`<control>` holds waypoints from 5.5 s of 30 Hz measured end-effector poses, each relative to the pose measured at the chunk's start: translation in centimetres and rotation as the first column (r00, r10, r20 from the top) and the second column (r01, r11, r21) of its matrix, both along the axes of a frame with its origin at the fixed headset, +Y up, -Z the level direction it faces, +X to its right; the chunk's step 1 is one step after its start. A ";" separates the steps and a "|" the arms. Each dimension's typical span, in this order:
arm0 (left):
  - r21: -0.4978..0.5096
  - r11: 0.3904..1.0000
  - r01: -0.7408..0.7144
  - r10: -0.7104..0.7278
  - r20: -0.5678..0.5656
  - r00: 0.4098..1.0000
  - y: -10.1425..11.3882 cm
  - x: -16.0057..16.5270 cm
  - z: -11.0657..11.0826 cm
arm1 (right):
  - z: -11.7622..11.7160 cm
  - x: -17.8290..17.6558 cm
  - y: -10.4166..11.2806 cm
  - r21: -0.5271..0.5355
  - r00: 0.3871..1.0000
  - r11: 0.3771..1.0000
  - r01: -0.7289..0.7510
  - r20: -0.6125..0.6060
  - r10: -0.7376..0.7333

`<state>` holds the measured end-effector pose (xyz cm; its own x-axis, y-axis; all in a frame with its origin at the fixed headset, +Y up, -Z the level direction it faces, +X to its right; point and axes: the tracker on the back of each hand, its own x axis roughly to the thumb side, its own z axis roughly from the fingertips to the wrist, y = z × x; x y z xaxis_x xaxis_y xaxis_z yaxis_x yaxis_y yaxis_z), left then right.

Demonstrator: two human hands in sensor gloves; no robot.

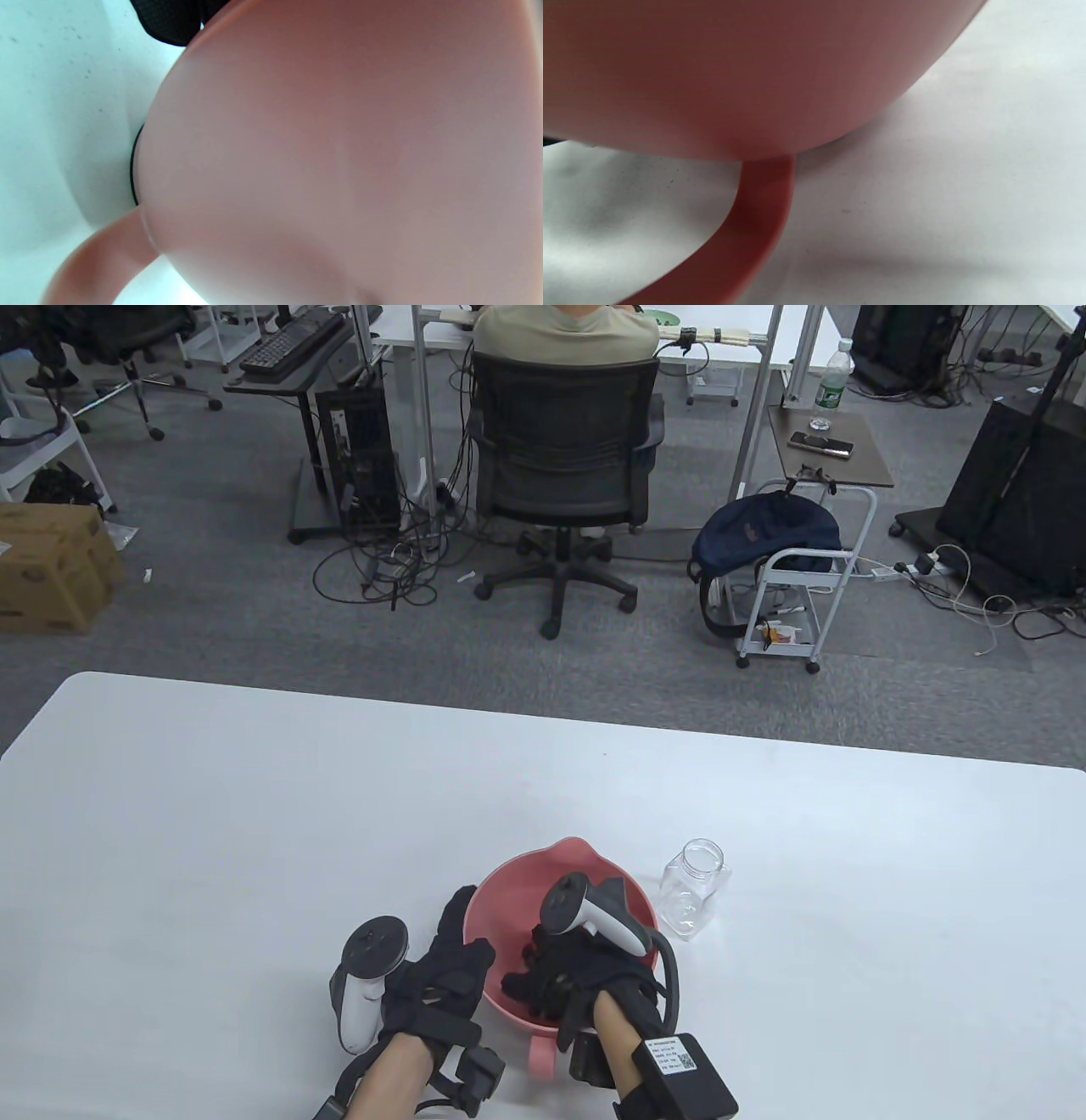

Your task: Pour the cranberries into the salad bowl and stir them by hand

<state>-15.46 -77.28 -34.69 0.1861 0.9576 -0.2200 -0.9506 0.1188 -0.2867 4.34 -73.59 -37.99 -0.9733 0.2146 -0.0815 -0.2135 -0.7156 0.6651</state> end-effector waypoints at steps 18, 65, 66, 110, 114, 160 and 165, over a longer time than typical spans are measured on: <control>-0.001 1.000 -0.002 0.002 0.001 1.000 0.0 0.0 0.0 | -0.1 0.2 0.0 -0.007 1.000 1.000 -0.012 0.006 0.012; 0.003 1.000 0.002 -0.002 0.005 1.000 -0.1 0.0 0.0 | 0.1 0.0 0.0 -0.003 0.999 1.000 -0.009 -0.043 0.009; 0.003 1.000 0.002 -0.002 0.005 1.000 -0.1 0.0 0.0 | 0.2 0.0 0.1 -0.004 0.999 1.000 -0.014 -0.040 0.014; -0.001 1.000 -0.001 0.001 0.007 1.000 -0.1 0.0 0.0 | -0.1 0.1 -0.1 -0.019 0.998 0.998 -0.064 -0.026 0.064; 0.003 1.000 0.003 -0.003 0.010 1.000 -0.1 0.0 0.0 | -0.1 0.1 -0.1 -0.005 0.999 0.999 -0.037 -0.034 0.037; -0.011 1.000 -0.009 0.010 0.017 1.000 -0.1 0.0 0.0 | 0.0 0.1 -0.1 -0.014 0.999 0.999 -0.031 -0.010 0.031; -0.013 1.000 -0.011 0.012 0.018 1.000 -0.1 0.0 0.0 | -0.1 0.1 -0.1 -0.014 1.000 0.999 -0.031 -0.007 0.031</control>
